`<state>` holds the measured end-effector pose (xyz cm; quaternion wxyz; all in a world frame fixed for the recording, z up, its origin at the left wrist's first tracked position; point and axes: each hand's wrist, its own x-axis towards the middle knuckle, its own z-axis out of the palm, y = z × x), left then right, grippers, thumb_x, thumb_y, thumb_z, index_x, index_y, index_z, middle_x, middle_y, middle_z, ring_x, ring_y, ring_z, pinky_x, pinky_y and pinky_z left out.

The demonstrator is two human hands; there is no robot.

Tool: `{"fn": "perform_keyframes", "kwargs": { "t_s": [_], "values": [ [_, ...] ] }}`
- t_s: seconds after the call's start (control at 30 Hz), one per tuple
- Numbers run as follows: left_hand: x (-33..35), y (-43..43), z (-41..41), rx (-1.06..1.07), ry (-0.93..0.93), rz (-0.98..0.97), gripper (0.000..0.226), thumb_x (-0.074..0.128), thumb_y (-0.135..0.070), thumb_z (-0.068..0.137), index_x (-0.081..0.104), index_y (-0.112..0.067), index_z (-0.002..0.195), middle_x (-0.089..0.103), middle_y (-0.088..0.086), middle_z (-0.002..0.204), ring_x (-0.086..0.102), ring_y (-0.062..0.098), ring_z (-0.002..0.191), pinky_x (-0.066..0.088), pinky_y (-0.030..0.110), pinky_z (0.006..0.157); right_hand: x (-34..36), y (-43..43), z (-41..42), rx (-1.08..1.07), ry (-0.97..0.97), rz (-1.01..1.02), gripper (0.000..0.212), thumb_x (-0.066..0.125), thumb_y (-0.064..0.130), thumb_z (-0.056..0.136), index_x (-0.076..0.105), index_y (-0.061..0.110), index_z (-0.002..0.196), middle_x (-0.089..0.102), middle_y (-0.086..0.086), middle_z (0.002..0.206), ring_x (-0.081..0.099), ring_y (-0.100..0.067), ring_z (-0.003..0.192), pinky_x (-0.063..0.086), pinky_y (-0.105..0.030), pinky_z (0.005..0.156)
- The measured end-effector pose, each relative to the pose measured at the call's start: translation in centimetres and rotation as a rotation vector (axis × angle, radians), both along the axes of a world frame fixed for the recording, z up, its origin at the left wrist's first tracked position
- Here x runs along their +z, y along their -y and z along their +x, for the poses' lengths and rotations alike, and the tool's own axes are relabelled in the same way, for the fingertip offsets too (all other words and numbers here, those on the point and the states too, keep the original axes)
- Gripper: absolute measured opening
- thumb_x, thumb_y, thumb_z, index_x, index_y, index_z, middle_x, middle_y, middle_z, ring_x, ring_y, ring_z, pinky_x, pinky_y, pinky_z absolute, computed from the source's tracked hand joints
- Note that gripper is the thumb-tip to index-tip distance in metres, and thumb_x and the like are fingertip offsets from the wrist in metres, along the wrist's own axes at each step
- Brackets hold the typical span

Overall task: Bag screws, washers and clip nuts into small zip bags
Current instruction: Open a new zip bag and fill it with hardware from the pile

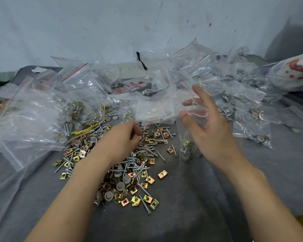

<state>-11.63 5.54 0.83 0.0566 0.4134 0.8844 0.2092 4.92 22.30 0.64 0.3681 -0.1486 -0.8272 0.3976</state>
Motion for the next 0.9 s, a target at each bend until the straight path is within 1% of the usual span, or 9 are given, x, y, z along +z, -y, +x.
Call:
{"fn": "perform_keyframes", "kwargs": {
  "t_s": [0.07, 0.13, 0.23, 0.33, 0.47, 0.67, 0.73, 0.8, 0.9],
  "values": [
    [-0.1, -0.2, 0.0, 0.009, -0.018, -0.005, 0.015, 0.051, -0.021, 0.097, 0.06, -0.024, 0.108, 0.067, -0.004, 0.098, 0.063, 0.014, 0.082, 0.056, 0.039, 0.079, 0.0, 0.0, 0.0, 0.002, -0.001, 0.0, 0.067, 0.055, 0.062, 0.091, 0.028, 0.047, 0.151, 0.049, 0.02, 0.147, 0.035, 0.019, 0.133, 0.027, -0.001, 0.103],
    [-0.3, -0.6, 0.2, -0.004, -0.04, -0.024, 0.02, 0.05, -0.023, 0.099, 0.063, -0.023, 0.114, 0.068, -0.001, 0.105, 0.063, 0.018, 0.093, 0.054, 0.04, 0.085, 0.0, 0.1, 0.0, -0.004, 0.002, 0.012, 0.067, 0.055, 0.061, 0.093, 0.028, 0.045, 0.152, 0.047, 0.023, 0.146, 0.033, 0.025, 0.129, 0.025, 0.003, 0.099],
    [-0.5, -1.2, 0.5, -0.045, -0.124, -0.108, 0.026, 0.05, -0.033, 0.101, 0.065, -0.028, 0.121, 0.062, 0.001, 0.115, 0.056, 0.023, 0.109, 0.047, 0.043, 0.097, 0.0, 0.1, 0.0, -0.005, 0.016, 0.007, 0.068, 0.054, 0.062, 0.092, 0.027, 0.045, 0.152, 0.049, 0.019, 0.148, 0.035, 0.017, 0.134, 0.026, 0.003, 0.1],
    [-0.5, -1.5, 0.7, -0.05, -0.148, -0.16, 0.032, 0.048, -0.042, 0.1, 0.061, -0.033, 0.128, 0.057, 0.002, 0.119, 0.05, 0.025, 0.117, 0.043, 0.045, 0.102, -0.1, 0.1, 0.1, -0.003, 0.014, 0.002, 0.068, 0.054, 0.062, 0.092, 0.027, 0.046, 0.152, 0.048, 0.019, 0.149, 0.036, 0.016, 0.134, 0.025, 0.003, 0.1],
    [-0.4, -2.1, 0.9, -0.017, -0.14, -0.165, 0.03, 0.052, -0.042, 0.099, 0.064, -0.031, 0.125, 0.057, 0.001, 0.12, 0.05, 0.025, 0.119, 0.042, 0.046, 0.103, -0.1, 0.0, 0.2, 0.01, 0.015, -0.012, 0.069, 0.054, 0.065, 0.09, 0.027, 0.048, 0.152, 0.049, 0.02, 0.148, 0.043, 0.004, 0.135, 0.033, -0.018, 0.108],
    [-0.3, -2.6, 0.6, -0.036, -0.113, -0.172, 0.017, 0.055, -0.034, 0.099, 0.067, -0.028, 0.109, 0.056, 0.0, 0.114, 0.05, 0.024, 0.115, 0.042, 0.046, 0.103, 0.0, 0.1, 0.2, 0.008, 0.015, -0.013, 0.07, 0.054, 0.064, 0.09, 0.027, 0.047, 0.152, 0.05, 0.017, 0.147, 0.045, 0.001, 0.135, 0.037, -0.028, 0.113],
    [-0.5, -2.3, 0.4, -0.057, -0.089, -0.135, 0.014, 0.056, -0.033, 0.098, 0.065, -0.026, 0.105, 0.056, -0.003, 0.108, 0.052, 0.022, 0.109, 0.045, 0.046, 0.1, -0.1, 0.1, 0.2, -0.005, 0.014, -0.005, 0.068, 0.055, 0.063, 0.091, 0.027, 0.049, 0.151, 0.049, 0.021, 0.146, 0.043, 0.007, 0.133, 0.034, -0.012, 0.108],
    [-0.7, -2.0, 0.3, -0.072, -0.052, -0.058, 0.012, 0.058, -0.033, 0.097, 0.064, -0.024, 0.102, 0.061, -0.006, 0.103, 0.057, 0.017, 0.099, 0.049, 0.04, 0.092, 0.0, 0.0, 0.2, -0.021, 0.018, 0.005, 0.065, 0.056, 0.061, 0.092, 0.027, 0.051, 0.15, 0.047, 0.025, 0.145, 0.039, 0.016, 0.13, 0.027, 0.005, 0.097],
    [-0.5, -1.5, 0.2, -0.055, 0.107, 0.112, 0.011, 0.06, -0.033, 0.096, 0.063, -0.023, 0.098, 0.066, -0.006, 0.091, 0.061, 0.01, 0.08, 0.05, 0.026, 0.07, 0.0, 0.0, 0.2, -0.014, 0.021, 0.003, 0.064, 0.057, 0.057, 0.095, 0.027, 0.049, 0.151, 0.048, 0.021, 0.148, 0.039, 0.014, 0.132, 0.024, 0.008, 0.094]
  ]
}}
